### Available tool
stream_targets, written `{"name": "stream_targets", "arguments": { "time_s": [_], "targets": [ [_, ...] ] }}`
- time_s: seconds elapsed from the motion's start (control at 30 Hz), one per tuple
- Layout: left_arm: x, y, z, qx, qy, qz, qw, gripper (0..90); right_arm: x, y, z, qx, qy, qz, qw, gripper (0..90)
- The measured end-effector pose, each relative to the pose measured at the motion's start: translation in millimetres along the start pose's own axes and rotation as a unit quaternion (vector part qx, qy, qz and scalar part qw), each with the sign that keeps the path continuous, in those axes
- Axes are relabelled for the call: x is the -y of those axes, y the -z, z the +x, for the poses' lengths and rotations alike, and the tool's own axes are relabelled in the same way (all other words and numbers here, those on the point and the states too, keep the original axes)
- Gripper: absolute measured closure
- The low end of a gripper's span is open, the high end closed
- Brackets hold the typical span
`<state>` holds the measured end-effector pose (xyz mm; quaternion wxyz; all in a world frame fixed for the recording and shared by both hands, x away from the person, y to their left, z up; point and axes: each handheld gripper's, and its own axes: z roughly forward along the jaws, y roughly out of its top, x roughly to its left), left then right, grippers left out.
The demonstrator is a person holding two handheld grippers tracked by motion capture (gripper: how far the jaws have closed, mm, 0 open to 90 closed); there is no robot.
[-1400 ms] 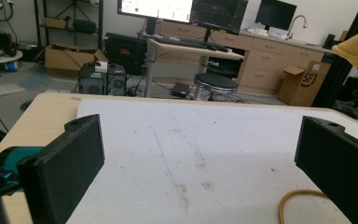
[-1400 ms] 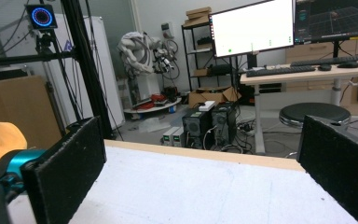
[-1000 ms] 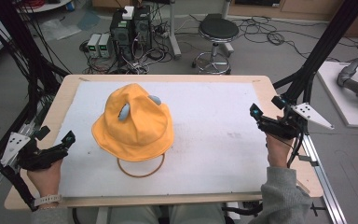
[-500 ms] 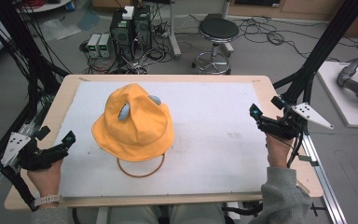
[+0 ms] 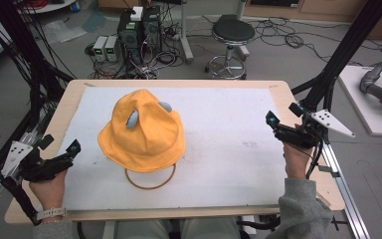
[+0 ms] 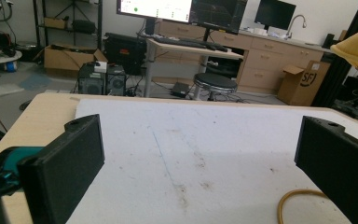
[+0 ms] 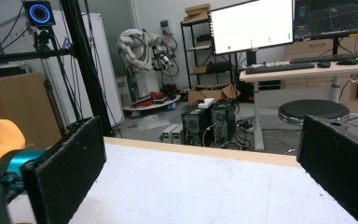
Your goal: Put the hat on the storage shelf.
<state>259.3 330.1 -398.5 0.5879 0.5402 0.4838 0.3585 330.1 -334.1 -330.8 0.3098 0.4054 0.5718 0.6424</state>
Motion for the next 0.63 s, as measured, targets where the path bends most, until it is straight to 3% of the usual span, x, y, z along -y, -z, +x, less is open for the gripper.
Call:
{"name": "stream_targets", "arguments": {
  "time_s": [0.63],
  "targets": [
    [-0.2,0.4,-1.3,-0.003,-0.009,-0.004,0.9999,1.7,0.5,-1.4,1.3,-0.002,0.002,0.003,1.0000,0.7]
  ]
}}
